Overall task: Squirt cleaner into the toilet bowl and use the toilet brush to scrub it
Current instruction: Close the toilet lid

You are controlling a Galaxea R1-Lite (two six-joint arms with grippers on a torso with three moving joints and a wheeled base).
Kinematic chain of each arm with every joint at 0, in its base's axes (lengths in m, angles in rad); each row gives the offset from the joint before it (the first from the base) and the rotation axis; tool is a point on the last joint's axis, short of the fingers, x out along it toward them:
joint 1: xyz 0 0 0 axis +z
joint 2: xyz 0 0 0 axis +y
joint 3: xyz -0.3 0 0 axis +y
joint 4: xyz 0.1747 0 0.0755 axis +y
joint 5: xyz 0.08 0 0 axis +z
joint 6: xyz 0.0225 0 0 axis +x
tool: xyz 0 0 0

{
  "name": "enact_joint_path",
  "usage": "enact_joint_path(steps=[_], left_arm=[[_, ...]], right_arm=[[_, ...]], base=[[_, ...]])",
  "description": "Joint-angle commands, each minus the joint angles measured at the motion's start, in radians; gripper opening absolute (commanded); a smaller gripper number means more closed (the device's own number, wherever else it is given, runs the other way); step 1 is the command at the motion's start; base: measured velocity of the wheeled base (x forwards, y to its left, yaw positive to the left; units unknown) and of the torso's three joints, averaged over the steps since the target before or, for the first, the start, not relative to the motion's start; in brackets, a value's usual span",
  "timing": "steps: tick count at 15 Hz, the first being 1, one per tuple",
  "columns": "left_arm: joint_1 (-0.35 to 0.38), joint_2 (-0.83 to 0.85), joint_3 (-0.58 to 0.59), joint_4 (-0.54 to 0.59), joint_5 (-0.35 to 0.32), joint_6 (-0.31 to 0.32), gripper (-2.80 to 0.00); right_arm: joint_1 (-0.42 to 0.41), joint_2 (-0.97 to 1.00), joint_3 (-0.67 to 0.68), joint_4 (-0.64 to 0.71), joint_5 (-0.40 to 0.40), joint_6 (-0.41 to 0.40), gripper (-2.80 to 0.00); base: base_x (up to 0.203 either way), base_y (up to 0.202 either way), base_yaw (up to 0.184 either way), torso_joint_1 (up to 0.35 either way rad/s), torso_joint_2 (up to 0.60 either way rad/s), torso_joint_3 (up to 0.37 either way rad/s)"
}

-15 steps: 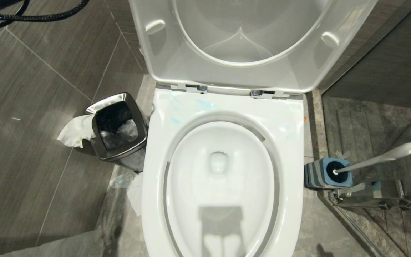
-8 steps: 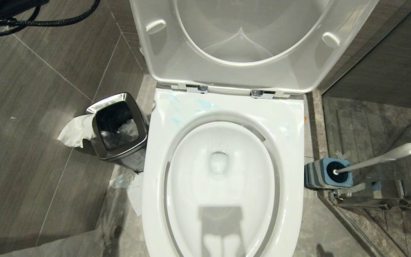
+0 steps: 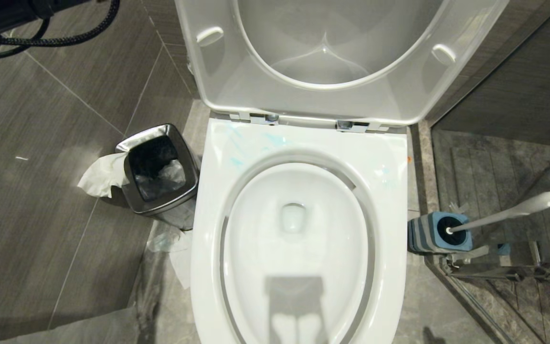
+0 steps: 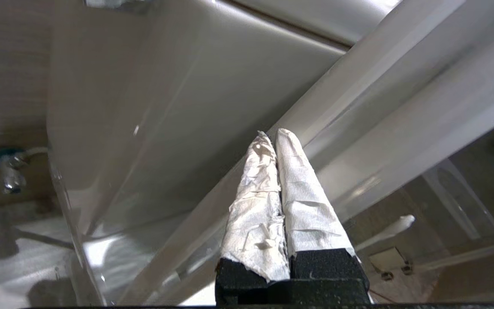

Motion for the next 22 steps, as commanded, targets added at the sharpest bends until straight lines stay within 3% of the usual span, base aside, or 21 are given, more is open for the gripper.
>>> enact_joint_path(steps=[1,10,15,20,22], left_arm=[[0.001,-0.030,0.029,0.012,-0.040,-0.020,-2.80],[0.003,-0.063,0.050,0.052,-0.133,-0.044,-2.80],[0.021,-0.122,0.081,0.161,-0.241,-0.044,-2.80],[0.041,-0.129,0.083,0.156,-0.221,-0.038,-2.80],[0.069,-0.129,0.080,0.139,-0.180,-0.018,-2.80]], right_arm=[[0.000,0.001,-0.001,0.000,0.001,0.000,-2.80],[0.000,0.001,0.000,0.000,0.001,0.000,-2.80],[0.000,0.001,-0.001,0.000,0.001,0.000,-2.80],[0.000,0.001,0.001,0.000,0.001,0.000,-2.80],[0.000,0.001,-0.001,0.000,0.001,0.001,-2.80]], base=[[0.000,0.000,0.000,0.000,0.00,0.000],[0.000,0.000,0.000,0.000,0.00,0.000],[0.000,0.000,0.000,0.000,0.00,0.000],[0.000,0.000,0.000,0.000,0.00,0.000],[0.000,0.000,0.000,0.000,0.00,0.000]])
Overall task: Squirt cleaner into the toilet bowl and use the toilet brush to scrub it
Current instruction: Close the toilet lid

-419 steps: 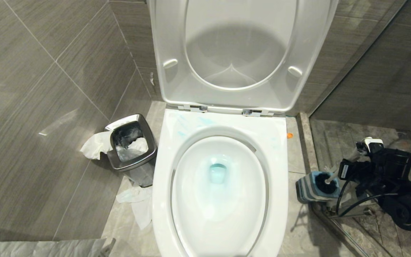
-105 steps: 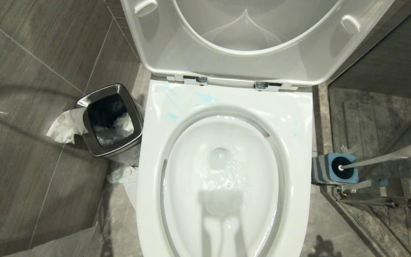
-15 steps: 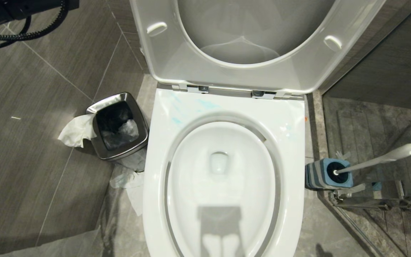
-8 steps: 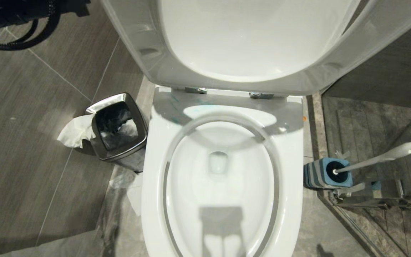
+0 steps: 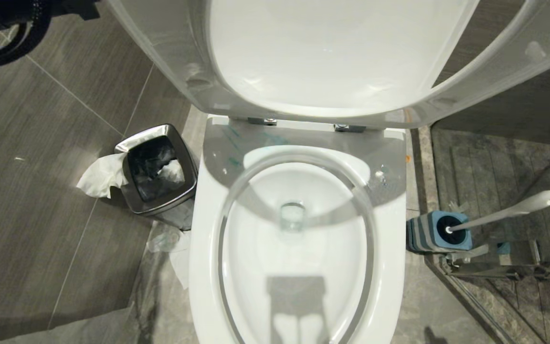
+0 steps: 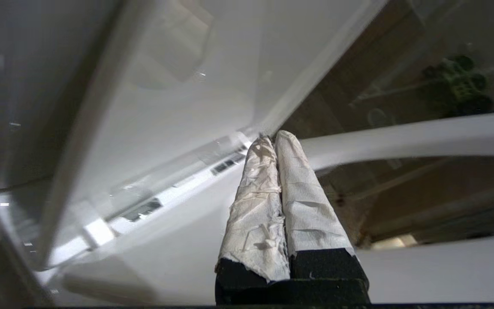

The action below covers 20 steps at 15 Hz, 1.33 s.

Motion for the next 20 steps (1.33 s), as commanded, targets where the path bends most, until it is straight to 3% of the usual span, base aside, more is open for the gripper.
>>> enact_joint_path(steps=[1,8,20], left_arm=[[0.031,0.002,-0.001,-0.035,0.028,0.008,-2.80],[0.102,0.092,-0.086,-0.195,0.059,0.008,-2.80],[0.104,0.092,-0.153,-0.196,0.068,0.005,-2.80]], right_arm=[[0.000,0.001,0.001,0.000,0.000,0.001,-2.80],[0.000,0.001,0.000,0.000,0.000,0.000,-2.80],[0.000,0.001,0.000,0.000,0.000,0.000,-2.80]], base=[[0.000,0.000,0.000,0.000,0.00,0.000],[0.000,0.000,0.000,0.000,0.00,0.000],[0.000,0.000,0.000,0.000,0.00,0.000]])
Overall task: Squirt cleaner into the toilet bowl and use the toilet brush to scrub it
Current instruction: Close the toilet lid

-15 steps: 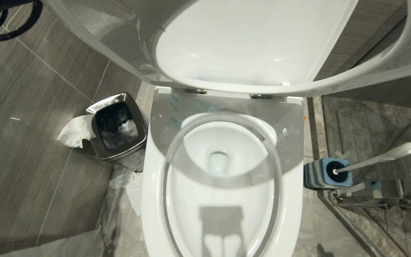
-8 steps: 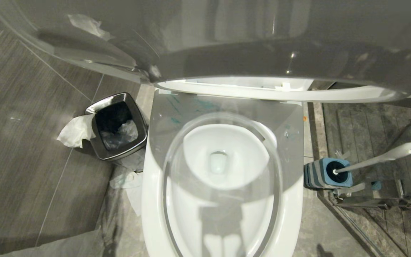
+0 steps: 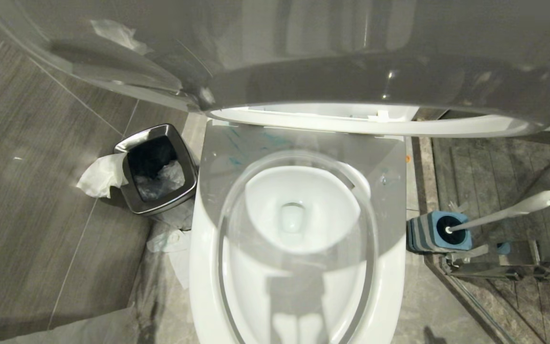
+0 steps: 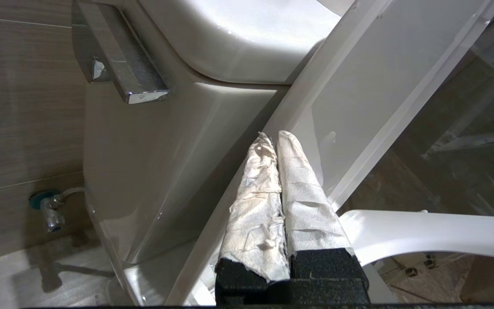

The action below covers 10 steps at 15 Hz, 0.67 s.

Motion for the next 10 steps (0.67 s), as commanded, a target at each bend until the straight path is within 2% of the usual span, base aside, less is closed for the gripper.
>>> enact_joint_path(steps=[1,10], left_arm=[[0.001,-0.006,0.000,0.000,-0.002,-0.002,-2.80],[0.001,-0.011,0.003,0.003,-0.002,-0.002,-2.80]], right_arm=[[0.000,0.001,0.001,0.000,0.000,0.000,-2.80],[0.000,0.001,0.000,0.000,0.000,0.000,-2.80]], base=[[0.000,0.000,0.000,0.000,0.00,0.000],[0.000,0.000,0.000,0.000,0.00,0.000]])
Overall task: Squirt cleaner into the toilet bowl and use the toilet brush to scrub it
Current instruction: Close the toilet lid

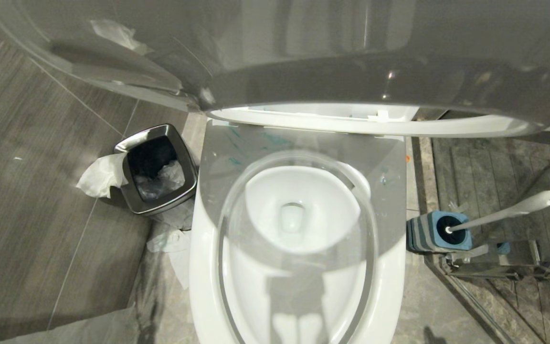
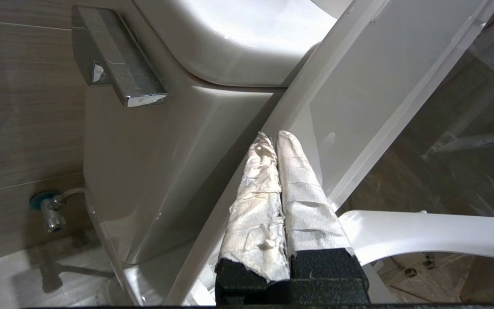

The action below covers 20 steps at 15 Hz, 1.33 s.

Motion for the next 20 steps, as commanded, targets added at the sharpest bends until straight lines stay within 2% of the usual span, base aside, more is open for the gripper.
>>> enact_joint_path(steps=[1,20], left_arm=[[0.000,-0.003,0.002,-0.002,-0.003,-0.002,-2.80],[0.000,-0.003,-0.004,-0.001,-0.005,-0.002,-2.80]], right_arm=[[0.000,0.001,0.000,0.000,0.000,0.000,-2.80],[0.000,0.001,0.000,0.000,0.000,0.000,-2.80]], base=[[0.000,0.000,0.000,0.000,0.00,0.000],[0.000,0.000,0.000,0.000,0.00,0.015]])
